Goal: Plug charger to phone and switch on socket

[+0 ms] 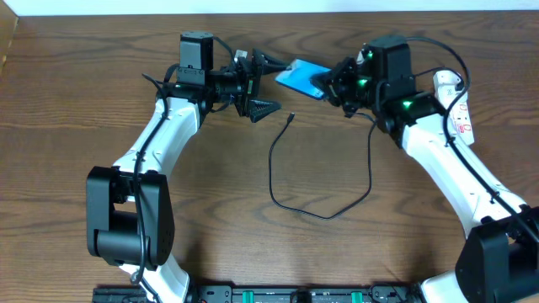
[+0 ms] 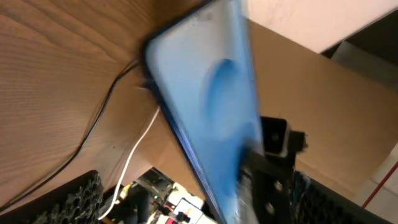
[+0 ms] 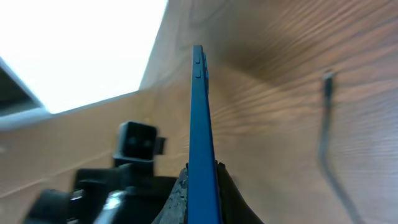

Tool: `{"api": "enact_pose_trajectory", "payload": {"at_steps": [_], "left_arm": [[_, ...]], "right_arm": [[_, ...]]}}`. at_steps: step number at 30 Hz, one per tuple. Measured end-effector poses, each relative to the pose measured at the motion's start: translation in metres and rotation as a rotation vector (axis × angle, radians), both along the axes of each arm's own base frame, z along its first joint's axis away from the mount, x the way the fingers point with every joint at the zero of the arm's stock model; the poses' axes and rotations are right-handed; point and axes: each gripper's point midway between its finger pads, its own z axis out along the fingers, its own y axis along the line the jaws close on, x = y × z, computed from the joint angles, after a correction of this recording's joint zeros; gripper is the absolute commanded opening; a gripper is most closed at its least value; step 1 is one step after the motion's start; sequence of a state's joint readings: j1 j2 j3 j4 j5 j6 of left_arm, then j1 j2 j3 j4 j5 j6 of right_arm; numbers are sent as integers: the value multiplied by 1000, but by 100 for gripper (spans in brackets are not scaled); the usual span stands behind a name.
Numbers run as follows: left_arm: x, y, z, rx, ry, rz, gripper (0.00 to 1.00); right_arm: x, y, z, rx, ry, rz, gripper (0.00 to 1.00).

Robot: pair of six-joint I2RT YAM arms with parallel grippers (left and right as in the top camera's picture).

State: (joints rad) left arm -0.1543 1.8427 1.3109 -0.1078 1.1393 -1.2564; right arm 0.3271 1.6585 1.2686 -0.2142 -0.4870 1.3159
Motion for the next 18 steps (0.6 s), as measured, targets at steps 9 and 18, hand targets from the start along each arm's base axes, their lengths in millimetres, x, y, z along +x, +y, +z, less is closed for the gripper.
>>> {"api": "enact_pose_trajectory", "payload": {"at_steps": [9, 18], "left_arm": [[20, 2, 11, -16, -8, 90, 73], [40, 5, 24, -62, 22, 194, 57]], "right_arm": [[-5, 36, 26, 142, 0, 7, 1], [-11, 46, 26, 164, 29, 14, 2]]}}
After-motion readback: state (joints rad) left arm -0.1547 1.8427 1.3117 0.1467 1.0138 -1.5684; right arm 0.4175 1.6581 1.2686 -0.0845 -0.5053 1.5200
